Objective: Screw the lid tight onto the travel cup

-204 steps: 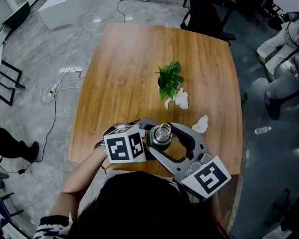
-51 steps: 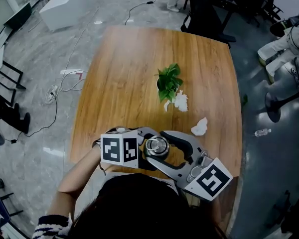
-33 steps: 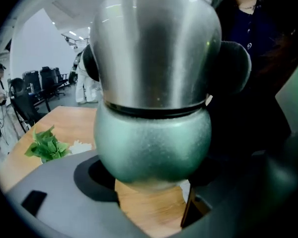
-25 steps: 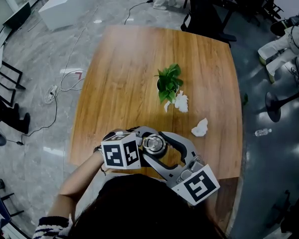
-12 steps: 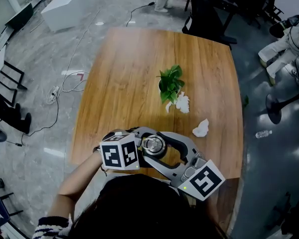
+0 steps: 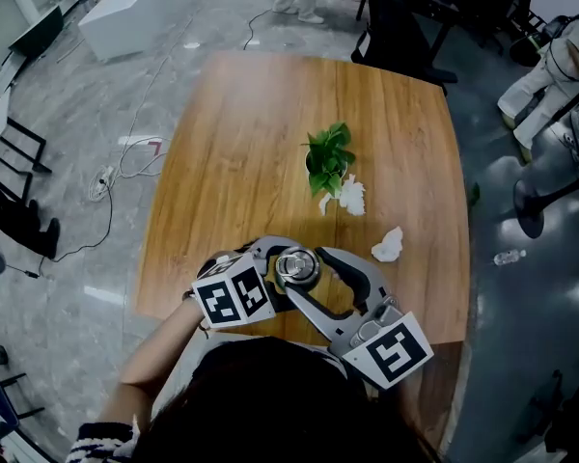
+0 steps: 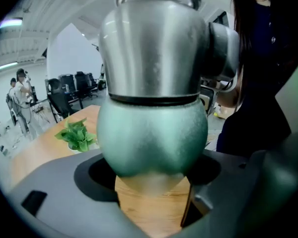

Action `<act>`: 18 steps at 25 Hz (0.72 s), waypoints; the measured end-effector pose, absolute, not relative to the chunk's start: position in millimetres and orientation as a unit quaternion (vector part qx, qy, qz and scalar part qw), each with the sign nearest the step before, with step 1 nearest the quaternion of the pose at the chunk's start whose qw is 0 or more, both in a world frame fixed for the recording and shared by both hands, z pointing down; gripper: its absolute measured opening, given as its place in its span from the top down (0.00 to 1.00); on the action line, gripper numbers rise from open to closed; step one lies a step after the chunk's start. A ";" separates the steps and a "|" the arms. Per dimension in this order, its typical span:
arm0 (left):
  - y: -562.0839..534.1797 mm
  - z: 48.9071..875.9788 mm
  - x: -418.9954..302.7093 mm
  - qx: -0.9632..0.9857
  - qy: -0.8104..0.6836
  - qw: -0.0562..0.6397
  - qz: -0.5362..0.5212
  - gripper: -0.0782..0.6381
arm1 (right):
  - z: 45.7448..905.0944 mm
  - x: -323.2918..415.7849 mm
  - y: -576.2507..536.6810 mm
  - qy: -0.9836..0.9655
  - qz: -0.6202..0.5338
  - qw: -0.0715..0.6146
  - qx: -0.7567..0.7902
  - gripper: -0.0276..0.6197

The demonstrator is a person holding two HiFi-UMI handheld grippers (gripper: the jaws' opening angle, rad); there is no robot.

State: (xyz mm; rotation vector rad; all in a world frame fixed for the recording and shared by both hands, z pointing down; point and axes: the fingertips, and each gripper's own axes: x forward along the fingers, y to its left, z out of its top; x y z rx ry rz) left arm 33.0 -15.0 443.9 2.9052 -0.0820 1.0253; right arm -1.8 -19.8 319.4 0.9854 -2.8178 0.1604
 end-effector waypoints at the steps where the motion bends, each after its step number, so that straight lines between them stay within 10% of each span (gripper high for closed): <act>1: -18.4 445.0 31.0 0.942 -0.039 0.031 0.332 0.35 | 317.9 2.4 -20.8 -0.937 0.052 0.074 0.338 0.56; 14: -34.2 456.1 12.9 0.943 -0.163 0.073 0.281 0.35 | 316.6 46.0 -28.3 -0.900 0.103 0.033 0.422 0.59; 18: -31.2 459.3 6.7 0.941 -0.188 0.081 0.270 0.35 | 339.6 82.8 -41.1 -0.854 0.142 0.035 0.499 0.74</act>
